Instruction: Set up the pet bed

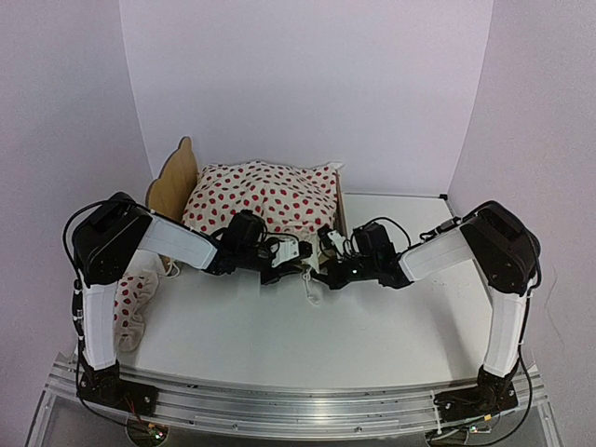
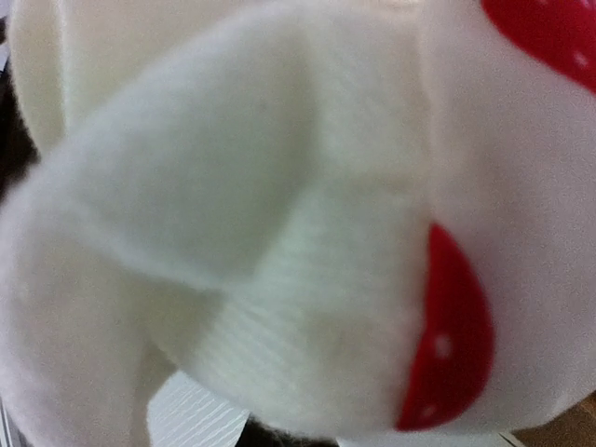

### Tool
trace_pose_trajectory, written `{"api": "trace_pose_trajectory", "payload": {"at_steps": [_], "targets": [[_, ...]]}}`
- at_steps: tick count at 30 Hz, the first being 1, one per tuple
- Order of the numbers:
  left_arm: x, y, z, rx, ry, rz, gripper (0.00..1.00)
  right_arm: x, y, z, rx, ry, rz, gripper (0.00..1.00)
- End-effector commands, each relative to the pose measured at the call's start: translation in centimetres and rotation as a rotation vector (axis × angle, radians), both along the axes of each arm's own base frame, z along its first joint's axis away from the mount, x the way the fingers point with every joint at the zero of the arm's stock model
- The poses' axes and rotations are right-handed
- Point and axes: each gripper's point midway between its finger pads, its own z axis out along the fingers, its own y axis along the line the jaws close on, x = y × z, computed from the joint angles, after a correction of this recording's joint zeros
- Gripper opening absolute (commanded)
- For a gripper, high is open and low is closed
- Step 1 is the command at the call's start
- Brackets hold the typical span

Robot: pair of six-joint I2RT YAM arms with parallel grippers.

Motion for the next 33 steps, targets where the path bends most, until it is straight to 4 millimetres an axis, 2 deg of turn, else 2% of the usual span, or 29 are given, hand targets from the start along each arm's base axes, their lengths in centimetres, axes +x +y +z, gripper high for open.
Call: {"api": "trace_pose_trajectory", "payload": {"at_steps": [1,9,17,23,27,29,33], "targets": [[1.4,-0.9,0.9,-0.022,-0.041,0.005,0.20,2.0,0.4,2.1,0.020,-0.086,-0.036,0.00],[2.4,-1.8,1.1,-0.054,-0.039,0.038,0.19,3.9,-0.3,2.7,-0.005,-0.181,-0.124,0.00],[4.3,-1.6,2.5,-0.114,-0.083,0.139,0.19,5.0,-0.8,4.1,0.021,-0.307,-0.200,0.00],[5.4,-1.7,4.2,-0.195,-0.154,0.190,0.19,4.5,0.0,4.0,0.045,-0.326,-0.148,0.00],[6.2,-1.6,5.0,-0.213,-0.188,0.218,0.13,4.2,0.5,3.4,0.048,-0.324,-0.110,0.00],[6.1,-1.4,5.2,-0.207,-0.197,0.219,0.12,4.1,0.6,3.3,0.048,-0.331,-0.094,0.00],[4.7,-1.0,5.1,-0.191,-0.163,0.178,0.13,3.9,1.2,3.4,0.060,-0.344,-0.045,0.00]]}}
